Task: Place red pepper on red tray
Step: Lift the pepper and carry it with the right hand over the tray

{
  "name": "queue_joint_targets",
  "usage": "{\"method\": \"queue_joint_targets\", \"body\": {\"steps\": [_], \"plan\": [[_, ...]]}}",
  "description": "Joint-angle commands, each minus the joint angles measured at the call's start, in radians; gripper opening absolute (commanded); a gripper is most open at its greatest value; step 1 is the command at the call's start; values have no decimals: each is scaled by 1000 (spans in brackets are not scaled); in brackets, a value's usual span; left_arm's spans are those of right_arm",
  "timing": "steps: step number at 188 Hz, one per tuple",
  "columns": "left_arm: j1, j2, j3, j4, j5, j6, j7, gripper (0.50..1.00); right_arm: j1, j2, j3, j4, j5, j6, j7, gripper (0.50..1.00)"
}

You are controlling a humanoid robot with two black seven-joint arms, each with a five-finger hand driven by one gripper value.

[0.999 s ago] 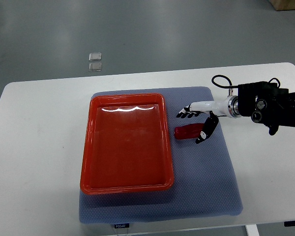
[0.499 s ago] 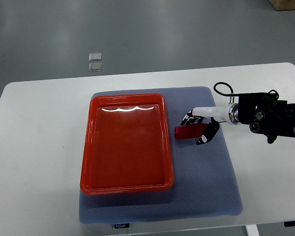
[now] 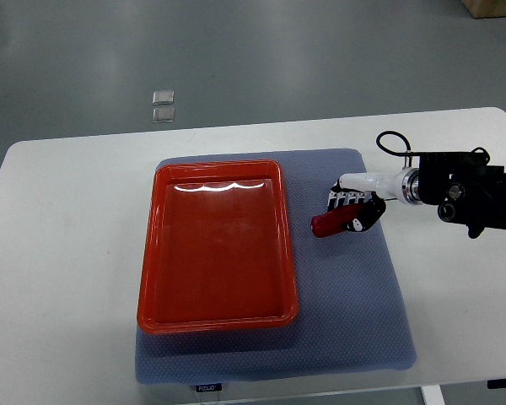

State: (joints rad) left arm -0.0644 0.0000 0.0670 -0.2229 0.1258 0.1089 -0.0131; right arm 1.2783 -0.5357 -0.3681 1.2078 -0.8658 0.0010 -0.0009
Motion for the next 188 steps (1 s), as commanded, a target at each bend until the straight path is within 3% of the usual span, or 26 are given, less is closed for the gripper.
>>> {"method": "queue_joint_targets", "body": {"steps": [1,35,59,93,132,188], "plan": [[0,0,-1,0,0,0,1,1000,49,-23,5,29,8,28,1,500],[0,0,0,2,0,0,-1,1000,121,-7,6,55,62,36,2,500],[0,0,0,2,0,0,1,1000,179,83,3,47,120,33,2,500],[0,0,0,-1,0,0,-1,1000,260,302,-11,-43,223,36,2,500],[0,0,4,-3,0,0,-1,1000,250,533,-23,-183,234,31,1,500],[0,0,5,-4,3,-2,-1,1000,145,536,-60,-309,222,22,1,500]]}}
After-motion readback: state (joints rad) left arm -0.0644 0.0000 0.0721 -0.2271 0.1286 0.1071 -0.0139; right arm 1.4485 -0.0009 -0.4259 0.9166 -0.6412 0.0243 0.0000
